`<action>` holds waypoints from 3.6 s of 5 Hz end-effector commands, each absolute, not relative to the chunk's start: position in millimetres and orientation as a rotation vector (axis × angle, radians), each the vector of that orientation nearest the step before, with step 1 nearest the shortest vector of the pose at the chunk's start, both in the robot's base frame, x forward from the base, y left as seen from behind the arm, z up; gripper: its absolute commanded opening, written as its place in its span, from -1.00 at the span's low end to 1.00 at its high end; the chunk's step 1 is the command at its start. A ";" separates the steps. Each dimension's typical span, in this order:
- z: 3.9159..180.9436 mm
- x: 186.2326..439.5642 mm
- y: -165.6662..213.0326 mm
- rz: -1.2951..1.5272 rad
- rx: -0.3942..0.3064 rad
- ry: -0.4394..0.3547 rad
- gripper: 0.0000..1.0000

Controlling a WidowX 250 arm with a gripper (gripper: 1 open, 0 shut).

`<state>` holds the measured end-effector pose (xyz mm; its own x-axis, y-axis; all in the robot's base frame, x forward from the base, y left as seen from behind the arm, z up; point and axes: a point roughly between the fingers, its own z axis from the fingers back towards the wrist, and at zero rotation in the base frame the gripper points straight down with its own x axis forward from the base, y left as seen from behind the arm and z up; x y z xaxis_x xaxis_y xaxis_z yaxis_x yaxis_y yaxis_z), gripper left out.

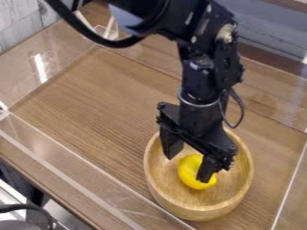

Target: Remove the lemon from inside the brown bowl and put it on the table

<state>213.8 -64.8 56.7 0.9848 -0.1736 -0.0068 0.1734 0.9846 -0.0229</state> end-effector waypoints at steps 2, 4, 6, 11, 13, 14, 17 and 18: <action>53.9 216.9 -66.7 -0.181 -0.032 -0.013 1.00; 54.3 216.7 -65.0 -0.181 -0.037 -0.005 -1.00; 58.9 216.5 -62.5 -0.178 -0.042 0.003 -1.00; 69.6 217.4 -56.3 -0.180 -0.061 0.014 -1.00; 72.6 217.5 -54.4 -0.184 -0.067 0.016 -1.00; 72.9 217.3 -53.7 -0.187 -0.070 0.016 -1.00; 77.6 215.5 -50.3 -0.190 -0.081 0.023 -1.00; 79.7 214.7 -48.0 -0.189 -0.083 0.026 -1.00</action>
<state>203.5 -47.7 64.8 0.9770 -0.1942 -0.0878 0.1870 0.9788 -0.0834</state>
